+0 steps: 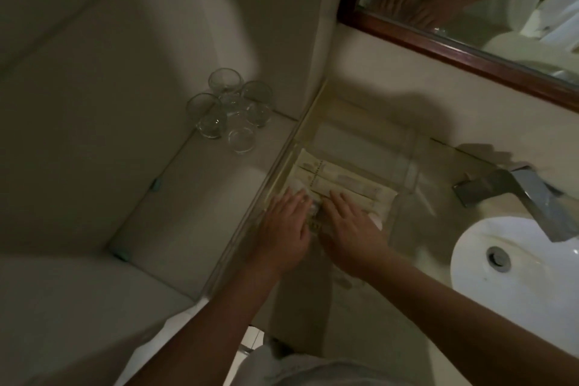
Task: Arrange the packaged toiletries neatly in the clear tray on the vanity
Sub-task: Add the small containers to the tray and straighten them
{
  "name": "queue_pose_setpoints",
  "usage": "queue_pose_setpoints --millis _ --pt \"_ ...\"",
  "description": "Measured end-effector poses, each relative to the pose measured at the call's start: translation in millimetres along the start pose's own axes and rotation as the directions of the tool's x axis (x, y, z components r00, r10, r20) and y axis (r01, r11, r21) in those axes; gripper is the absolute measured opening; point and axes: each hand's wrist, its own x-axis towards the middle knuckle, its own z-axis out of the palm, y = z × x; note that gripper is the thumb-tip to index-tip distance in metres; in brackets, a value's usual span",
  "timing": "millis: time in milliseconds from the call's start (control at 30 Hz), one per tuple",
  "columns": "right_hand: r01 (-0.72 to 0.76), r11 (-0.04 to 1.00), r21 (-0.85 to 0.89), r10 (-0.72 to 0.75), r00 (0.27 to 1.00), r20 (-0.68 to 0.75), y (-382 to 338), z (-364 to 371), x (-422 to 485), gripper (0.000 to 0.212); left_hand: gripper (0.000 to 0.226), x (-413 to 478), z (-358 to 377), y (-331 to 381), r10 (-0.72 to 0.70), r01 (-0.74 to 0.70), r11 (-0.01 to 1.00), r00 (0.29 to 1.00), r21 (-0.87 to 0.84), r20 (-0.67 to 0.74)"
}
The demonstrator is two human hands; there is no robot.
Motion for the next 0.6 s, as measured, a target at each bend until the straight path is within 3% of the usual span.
queue_pose_setpoints --millis 133,233,400,600 --pt "-0.067 0.997 -0.033 0.070 0.993 0.099 -5.6 25.6 -0.7 0.084 0.061 5.7 2.1 8.0 -0.067 0.032 0.983 0.979 0.178 0.193" --pt "-0.073 0.997 -0.022 0.075 0.995 0.068 -0.1 34.2 6.6 0.101 0.063 9.6 -2.8 8.6 -0.110 0.070 0.978 0.974 0.199 0.199" --pt "-0.023 1.000 -0.021 0.025 0.997 0.069 2.6 33.6 12.2 0.110 0.058 6.7 3.3 8.1 -0.149 0.114 0.969 0.977 0.219 0.150" --pt "-0.009 0.999 -0.044 0.011 0.999 0.046 5.1 35.4 13.7 0.084 0.060 0.4 6.8 8.8 -0.206 0.175 0.955 0.972 0.238 0.112"
